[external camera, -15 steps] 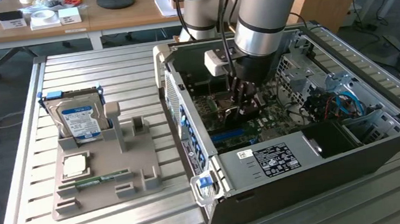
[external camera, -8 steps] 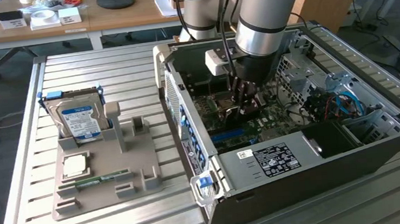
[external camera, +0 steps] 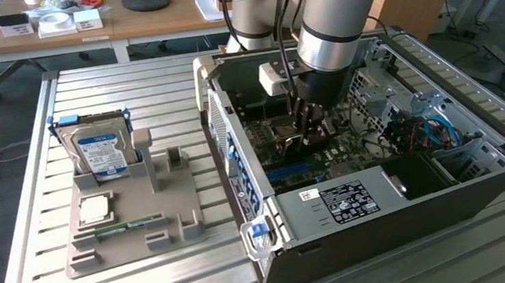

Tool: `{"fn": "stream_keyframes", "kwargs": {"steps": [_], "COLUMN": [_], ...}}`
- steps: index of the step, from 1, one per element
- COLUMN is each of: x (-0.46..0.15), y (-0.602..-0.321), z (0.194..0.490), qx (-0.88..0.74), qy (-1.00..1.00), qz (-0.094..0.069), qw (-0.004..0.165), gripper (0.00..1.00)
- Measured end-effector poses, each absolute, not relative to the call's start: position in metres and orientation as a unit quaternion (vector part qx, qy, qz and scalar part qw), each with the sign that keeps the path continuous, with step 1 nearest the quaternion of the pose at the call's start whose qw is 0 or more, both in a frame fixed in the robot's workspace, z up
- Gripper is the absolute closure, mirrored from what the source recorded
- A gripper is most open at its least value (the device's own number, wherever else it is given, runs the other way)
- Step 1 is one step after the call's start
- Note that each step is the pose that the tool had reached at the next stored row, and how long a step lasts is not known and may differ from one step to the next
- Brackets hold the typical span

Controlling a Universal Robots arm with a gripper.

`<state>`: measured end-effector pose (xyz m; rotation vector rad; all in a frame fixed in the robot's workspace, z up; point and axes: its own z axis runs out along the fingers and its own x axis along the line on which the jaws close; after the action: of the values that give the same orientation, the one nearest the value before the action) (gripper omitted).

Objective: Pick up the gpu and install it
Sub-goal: 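Insert the gpu into the slot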

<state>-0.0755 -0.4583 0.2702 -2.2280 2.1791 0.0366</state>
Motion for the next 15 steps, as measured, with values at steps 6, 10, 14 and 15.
{"fn": "stream_keyframes", "kwargs": {"steps": [6,10,14,15], "x": [-0.0758,-0.0758,-0.0759,-0.0759], "y": [-0.4583,-0.4583,-0.4583,-0.4583], "z": [0.27,0.2699,0.2695,0.2694], "qx": [-0.715,-0.715,-0.715,-0.715], "qy": [0.699,0.699,0.699,0.699], "qz": [0.012,0.011,0.011,0.011], "qw": [0.013,0.013,0.013,0.013], "gripper": [0.73,0.73,0.73,0.73]}}
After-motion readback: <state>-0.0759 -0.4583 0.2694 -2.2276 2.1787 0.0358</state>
